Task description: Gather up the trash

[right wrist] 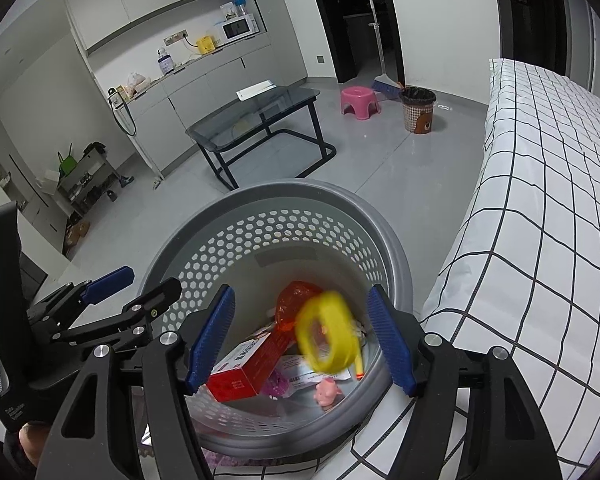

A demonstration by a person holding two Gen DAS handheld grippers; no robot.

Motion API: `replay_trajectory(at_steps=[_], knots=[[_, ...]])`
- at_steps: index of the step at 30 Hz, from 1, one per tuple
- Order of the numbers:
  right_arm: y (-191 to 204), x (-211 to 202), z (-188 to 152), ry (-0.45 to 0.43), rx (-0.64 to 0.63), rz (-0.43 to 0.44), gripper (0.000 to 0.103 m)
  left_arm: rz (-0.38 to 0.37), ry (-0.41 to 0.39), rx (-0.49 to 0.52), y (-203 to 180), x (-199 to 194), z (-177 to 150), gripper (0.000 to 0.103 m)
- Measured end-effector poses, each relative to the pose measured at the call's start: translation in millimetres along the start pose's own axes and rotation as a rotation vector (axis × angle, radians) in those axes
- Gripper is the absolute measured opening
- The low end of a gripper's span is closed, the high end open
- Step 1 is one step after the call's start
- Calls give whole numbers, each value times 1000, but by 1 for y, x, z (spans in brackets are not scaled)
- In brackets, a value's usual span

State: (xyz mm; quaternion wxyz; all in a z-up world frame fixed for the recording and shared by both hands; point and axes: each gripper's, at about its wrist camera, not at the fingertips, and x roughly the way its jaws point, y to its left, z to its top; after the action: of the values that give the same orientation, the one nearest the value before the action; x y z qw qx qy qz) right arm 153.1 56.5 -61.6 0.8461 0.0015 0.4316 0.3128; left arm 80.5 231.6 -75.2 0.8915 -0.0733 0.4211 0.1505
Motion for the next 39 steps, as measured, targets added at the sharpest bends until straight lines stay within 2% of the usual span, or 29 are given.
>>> replay_trajectory(at_steps=[13, 17, 24, 29, 32, 39], knots=[[-1, -3, -2, -6, -1, 0, 68, 10, -12, -1, -1, -7, 1, 71], [-1, -6, -1, -16, 0, 1, 68, 19, -21, 1, -1, -11, 1, 78], [-2, -10, 0, -22, 7, 4, 68, 25, -28, 2, -2, -16, 1, 79], [-1, -19, 1, -30, 11, -13, 68, 16, -39, 7, -5, -24, 3, 85], [-1, -27, 2, -39, 24, -18, 70, 16, -57, 9, -5, -31, 5, 93], [-3, -42, -5, -58, 48, -36, 71, 11, -81, 14, -8, -43, 7, 95]])
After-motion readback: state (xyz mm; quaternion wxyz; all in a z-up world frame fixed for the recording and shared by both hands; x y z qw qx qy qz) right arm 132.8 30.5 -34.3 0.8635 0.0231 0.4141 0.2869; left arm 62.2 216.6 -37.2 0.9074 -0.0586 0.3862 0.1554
